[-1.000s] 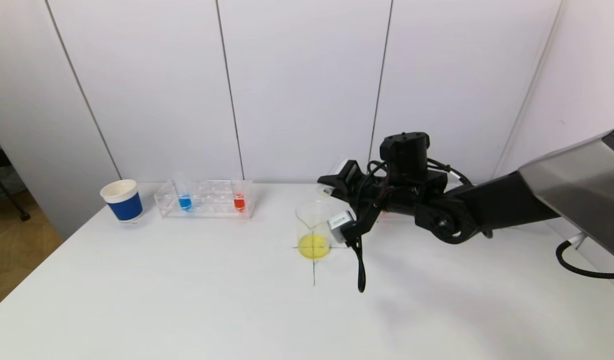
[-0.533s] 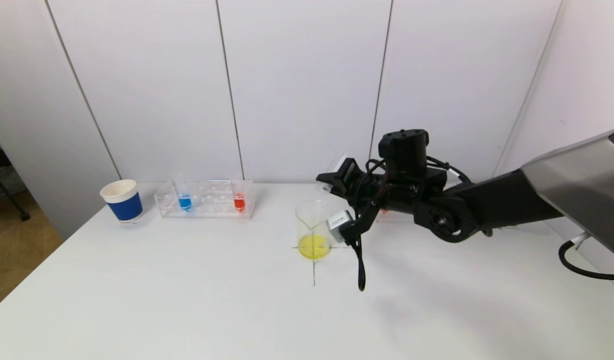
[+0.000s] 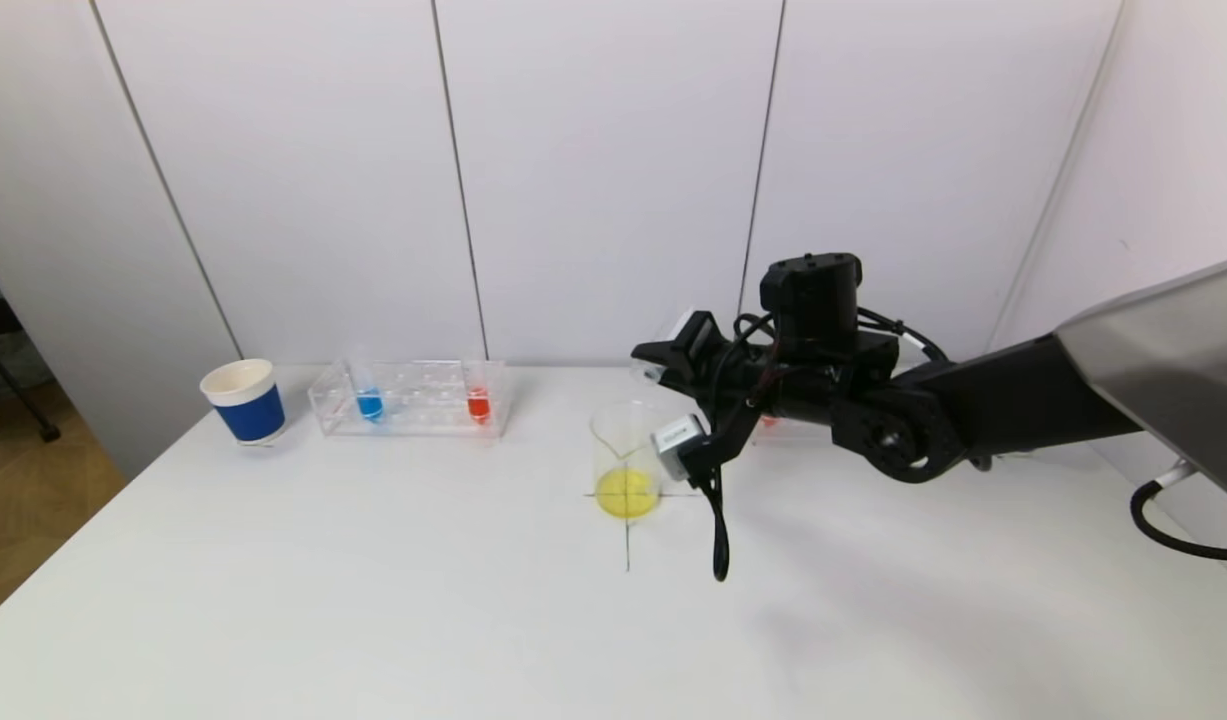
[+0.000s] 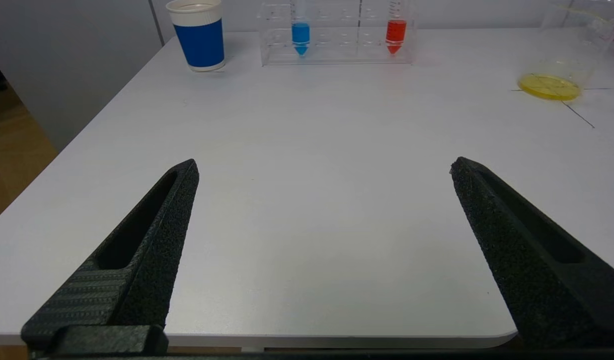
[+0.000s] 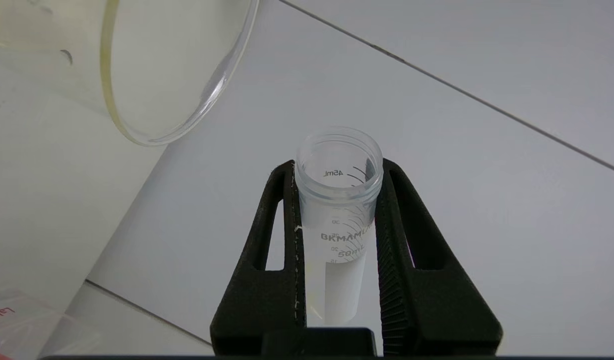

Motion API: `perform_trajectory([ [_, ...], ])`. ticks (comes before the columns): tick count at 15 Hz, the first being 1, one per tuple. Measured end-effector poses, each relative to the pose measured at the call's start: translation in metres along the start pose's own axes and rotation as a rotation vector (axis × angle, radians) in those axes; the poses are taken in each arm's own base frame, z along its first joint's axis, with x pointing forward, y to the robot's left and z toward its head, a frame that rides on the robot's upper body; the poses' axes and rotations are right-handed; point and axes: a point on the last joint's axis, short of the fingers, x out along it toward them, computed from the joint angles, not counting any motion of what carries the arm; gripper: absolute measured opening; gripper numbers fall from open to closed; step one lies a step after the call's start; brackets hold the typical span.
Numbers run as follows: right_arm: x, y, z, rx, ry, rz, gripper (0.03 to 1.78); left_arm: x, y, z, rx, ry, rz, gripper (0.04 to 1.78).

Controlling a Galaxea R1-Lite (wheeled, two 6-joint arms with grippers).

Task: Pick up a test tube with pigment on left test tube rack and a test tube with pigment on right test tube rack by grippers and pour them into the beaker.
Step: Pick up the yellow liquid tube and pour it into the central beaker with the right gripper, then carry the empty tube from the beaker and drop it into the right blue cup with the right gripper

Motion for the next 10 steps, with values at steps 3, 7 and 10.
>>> perform_trajectory([
  [3,-0.008,-0.005,0.001,0.180,0.003,-0.007,0.47,0.000,0.000,0.000,0.000,0.000,0.001,1.76],
  [7,-0.022,-0.016,-0.007,0.387,0.034,-0.035,0.47,0.000,0.000,0.000,0.000,0.000,0.000,1.76],
  [10,-0.031,-0.028,-0.013,0.535,0.108,-0.068,0.47,0.000,0.000,0.000,0.000,0.000,0.001,1.76],
])
